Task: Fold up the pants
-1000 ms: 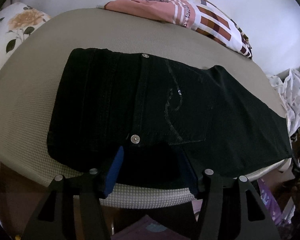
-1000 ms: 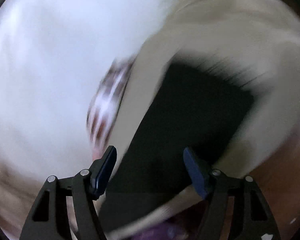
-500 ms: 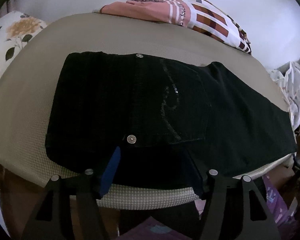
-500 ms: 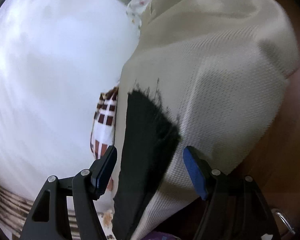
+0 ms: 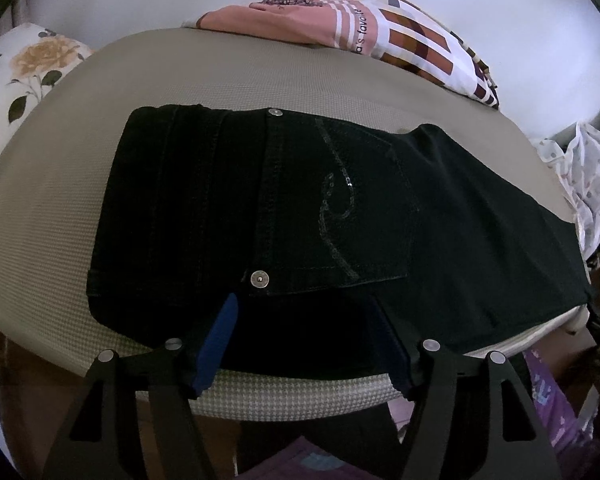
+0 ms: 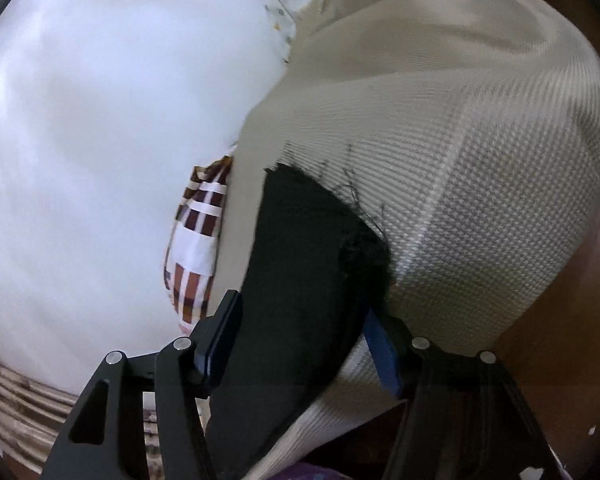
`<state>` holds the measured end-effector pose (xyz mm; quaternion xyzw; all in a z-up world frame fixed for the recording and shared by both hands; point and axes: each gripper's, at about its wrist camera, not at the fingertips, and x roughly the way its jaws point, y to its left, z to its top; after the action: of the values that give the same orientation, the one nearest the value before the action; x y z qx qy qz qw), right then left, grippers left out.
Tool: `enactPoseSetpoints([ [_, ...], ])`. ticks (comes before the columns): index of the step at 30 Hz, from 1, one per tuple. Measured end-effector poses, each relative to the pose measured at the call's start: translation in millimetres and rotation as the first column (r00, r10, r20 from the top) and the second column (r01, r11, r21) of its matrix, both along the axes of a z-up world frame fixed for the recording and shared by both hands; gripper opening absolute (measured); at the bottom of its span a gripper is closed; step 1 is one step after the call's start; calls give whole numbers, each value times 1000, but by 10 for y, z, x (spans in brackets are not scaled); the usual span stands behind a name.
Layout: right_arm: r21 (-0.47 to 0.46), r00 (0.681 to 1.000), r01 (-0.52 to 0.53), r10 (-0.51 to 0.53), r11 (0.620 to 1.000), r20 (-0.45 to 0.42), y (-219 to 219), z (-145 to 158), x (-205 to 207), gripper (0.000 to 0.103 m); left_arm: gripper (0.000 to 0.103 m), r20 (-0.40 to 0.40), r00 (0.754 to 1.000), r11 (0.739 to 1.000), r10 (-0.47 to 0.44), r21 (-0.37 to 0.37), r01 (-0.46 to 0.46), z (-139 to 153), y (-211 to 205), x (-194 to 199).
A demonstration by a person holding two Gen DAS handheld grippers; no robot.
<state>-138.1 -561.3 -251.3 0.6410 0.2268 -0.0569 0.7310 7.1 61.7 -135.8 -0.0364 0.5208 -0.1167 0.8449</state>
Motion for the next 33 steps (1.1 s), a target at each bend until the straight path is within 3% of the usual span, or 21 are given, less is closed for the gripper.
enactPoseSetpoints([
  [4, 4, 999, 36, -36, 999, 8, -1, -3, 70, 58, 72, 2, 1000, 1000, -2, -4, 2, 5, -21, -2],
  [9, -2, 1000, 10, -10, 1000, -27, -63, 42, 163, 58, 74, 5, 1000, 1000, -13, 9, 13, 7, -51, -7],
  [10, -23, 998, 0, -2, 1000, -60, -58, 62, 180, 53, 74, 4, 1000, 1000, -12, 7, 12, 8, -51, -5],
  [12, -127, 979, -37, 10, 991, -205, -24, 92, 223, 4, 74, 2, 1000, 1000, -8, 0, 8, 3, -53, -7],
  [19, 76, 996, 29, -23, 997, -81, -117, -172, 84, 5, 75, -2, 1000, 1000, -5, -25, 5, -11, -34, 0],
  [27, 92, 996, 41, -34, 995, -79, -103, -154, 96, 8, 76, -1, 1000, 1000, -6, -24, 6, -14, -45, -1],
  [30, 20, 992, 9, -7, 1000, -125, -86, -70, 143, 3, 77, 1, 1000, 1000, -8, -23, 8, -20, -58, -7],
  [33, -121, 978, -53, 27, 991, -207, -17, 127, 270, 5, 78, 6, 1000, 1000, -14, -10, 14, -16, -86, -15],
])
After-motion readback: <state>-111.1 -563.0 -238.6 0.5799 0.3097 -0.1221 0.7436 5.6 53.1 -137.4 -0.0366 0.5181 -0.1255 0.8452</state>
